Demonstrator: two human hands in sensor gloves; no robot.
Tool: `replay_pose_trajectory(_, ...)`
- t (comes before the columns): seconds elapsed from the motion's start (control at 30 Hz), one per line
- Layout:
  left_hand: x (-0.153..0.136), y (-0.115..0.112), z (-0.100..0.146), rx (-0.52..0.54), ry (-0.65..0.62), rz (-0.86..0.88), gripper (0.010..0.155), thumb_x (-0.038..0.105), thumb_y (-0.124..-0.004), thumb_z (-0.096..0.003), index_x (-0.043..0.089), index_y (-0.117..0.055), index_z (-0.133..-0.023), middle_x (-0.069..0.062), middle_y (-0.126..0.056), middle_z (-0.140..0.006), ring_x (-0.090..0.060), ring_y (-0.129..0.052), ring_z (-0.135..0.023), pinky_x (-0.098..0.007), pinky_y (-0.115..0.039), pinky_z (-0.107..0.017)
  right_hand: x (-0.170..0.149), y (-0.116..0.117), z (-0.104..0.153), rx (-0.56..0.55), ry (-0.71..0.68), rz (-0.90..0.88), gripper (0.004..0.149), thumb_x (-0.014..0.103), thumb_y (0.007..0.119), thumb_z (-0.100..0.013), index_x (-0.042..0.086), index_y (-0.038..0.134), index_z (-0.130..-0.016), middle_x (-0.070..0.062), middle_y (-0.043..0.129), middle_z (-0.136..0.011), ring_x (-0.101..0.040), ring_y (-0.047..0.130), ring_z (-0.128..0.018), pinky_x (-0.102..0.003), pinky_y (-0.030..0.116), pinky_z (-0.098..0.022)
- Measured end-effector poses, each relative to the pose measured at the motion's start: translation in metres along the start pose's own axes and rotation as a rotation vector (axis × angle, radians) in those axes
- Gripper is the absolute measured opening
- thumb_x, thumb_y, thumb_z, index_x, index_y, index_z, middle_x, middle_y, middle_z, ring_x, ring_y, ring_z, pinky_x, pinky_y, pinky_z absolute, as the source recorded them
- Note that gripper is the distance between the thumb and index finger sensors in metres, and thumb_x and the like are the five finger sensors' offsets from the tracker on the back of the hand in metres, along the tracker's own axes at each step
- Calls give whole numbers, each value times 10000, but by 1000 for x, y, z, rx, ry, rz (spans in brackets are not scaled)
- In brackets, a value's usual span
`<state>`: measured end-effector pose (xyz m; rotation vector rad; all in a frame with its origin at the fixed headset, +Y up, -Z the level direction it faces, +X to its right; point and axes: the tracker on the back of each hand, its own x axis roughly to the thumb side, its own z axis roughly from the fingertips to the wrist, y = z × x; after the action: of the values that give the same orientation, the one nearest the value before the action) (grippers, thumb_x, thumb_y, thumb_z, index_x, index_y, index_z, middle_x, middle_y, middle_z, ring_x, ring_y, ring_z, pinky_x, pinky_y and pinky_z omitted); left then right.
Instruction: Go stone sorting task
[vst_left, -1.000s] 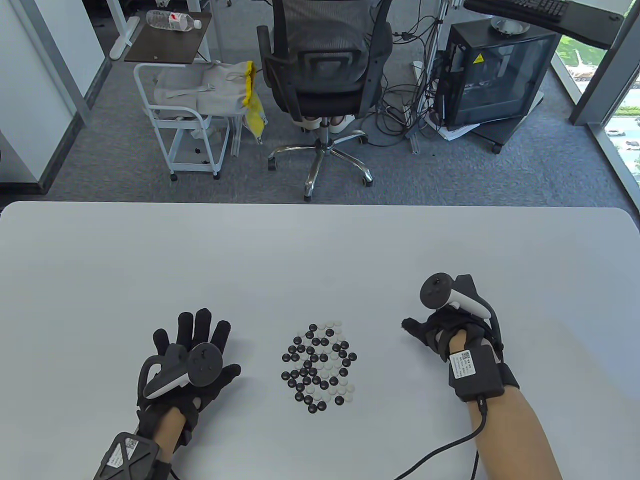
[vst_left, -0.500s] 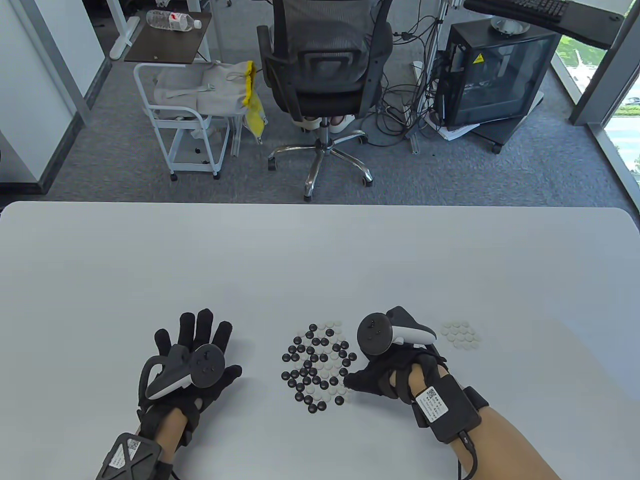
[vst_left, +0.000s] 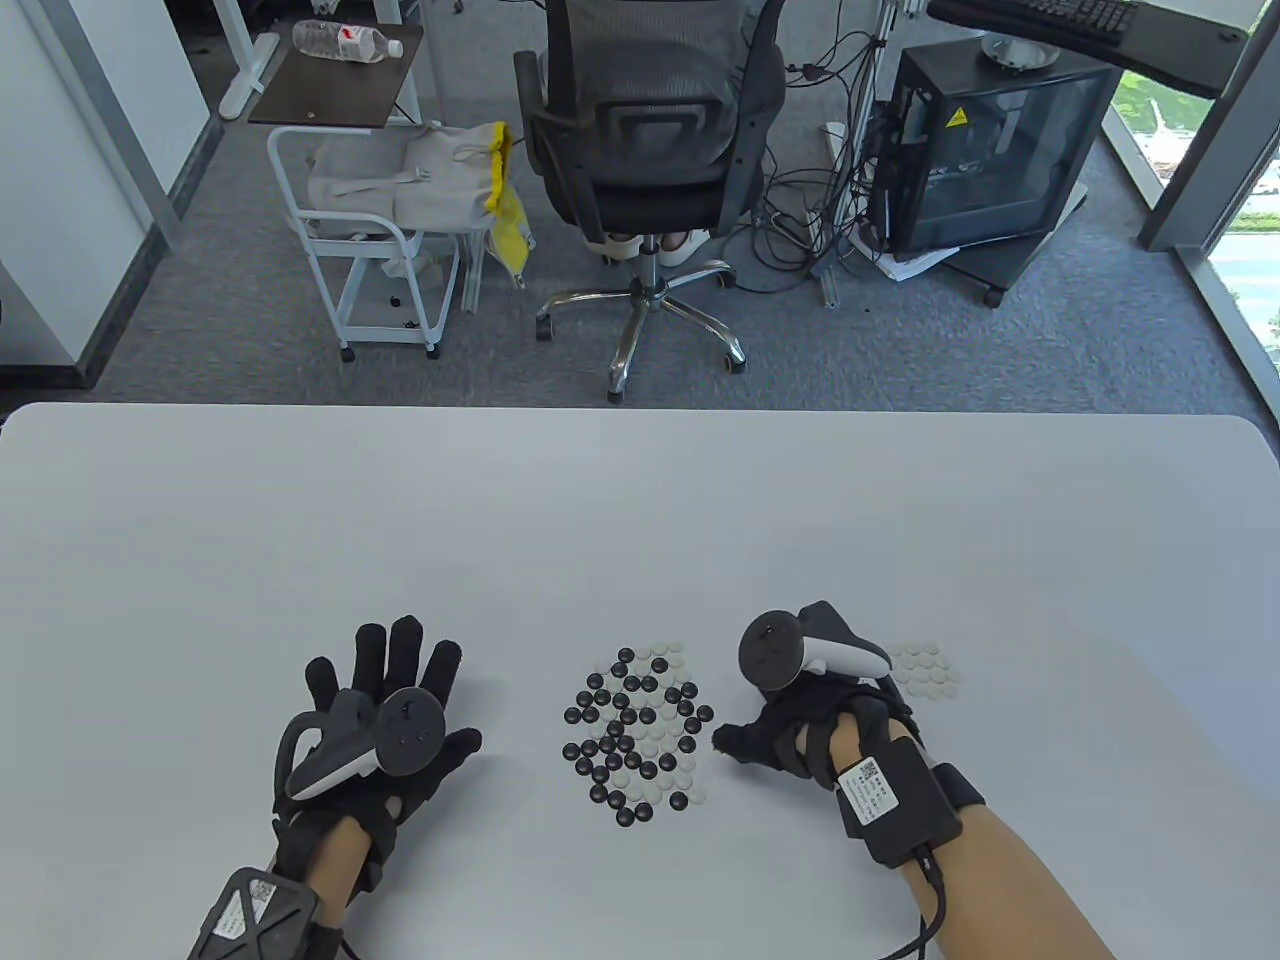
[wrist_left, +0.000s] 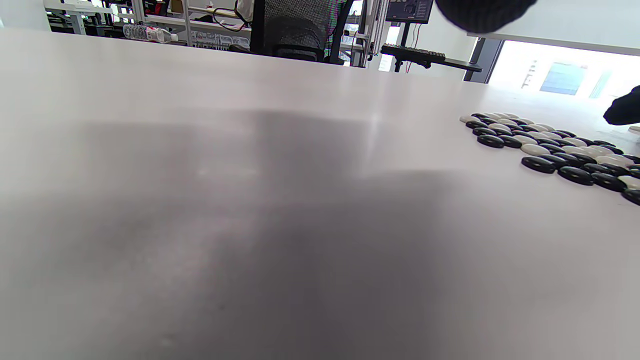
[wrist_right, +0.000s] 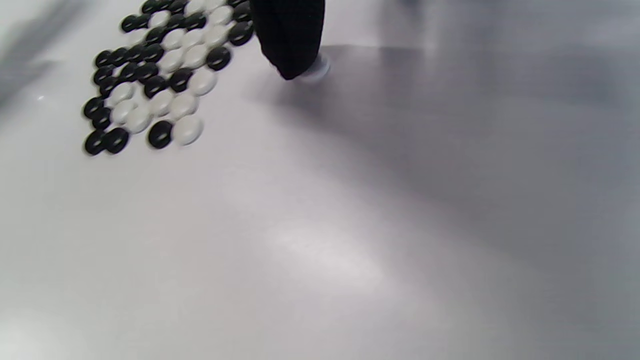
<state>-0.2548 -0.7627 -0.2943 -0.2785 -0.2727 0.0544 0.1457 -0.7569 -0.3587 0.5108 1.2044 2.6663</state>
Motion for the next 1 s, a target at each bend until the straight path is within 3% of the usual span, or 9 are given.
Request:
replay_pose_trajectory(0.23,-1,0,0,4,-1,-1,860,610,-510,-563,204,-47,-1163,-209,217,-1108,-492,204,-953,-801,61,-505,-62,-22,13,-100,247,-41,661,499,526,-575,93,801,-1019,-357,144,-1147,-640,-32,-933,-890,105,-567)
replay_pose_trajectory(0.47,-1,-2,-1,-4,2,-5,860,609,-511,-562,204,-48,-1163,-210,216,-1108,-492,205,-953,-801,60,-505,-91,-25,20,-168,324,-73,658,501,522,-575,105,764,-1042,-355,123,-1143,-639,-38,-932,-889,100,-565)
replay_pose_trajectory(0.8,-1,-2,-1,-2,-1,-3,859,610,-510,-562,205,-49,-1163,-210,216,-1108,-493,204,-953,-801,59,-505,-102,-27,22,-206,348,-119,668,503,521,-575,95,756,-1048,-359,121,-1142,-640,-41,-929,-888,96,-562)
replay_pose_trajectory(1.0,-2,-2,-1,0,1,4,860,609,-512,-562,205,-48,-1163,-208,216,-1108,-491,206,-953,-800,62,-505,-80,-32,28,-210,253,-105,673,504,516,-577,91,764,-1046,-361,117,-1142,-641,-44,-926,-888,95,-559)
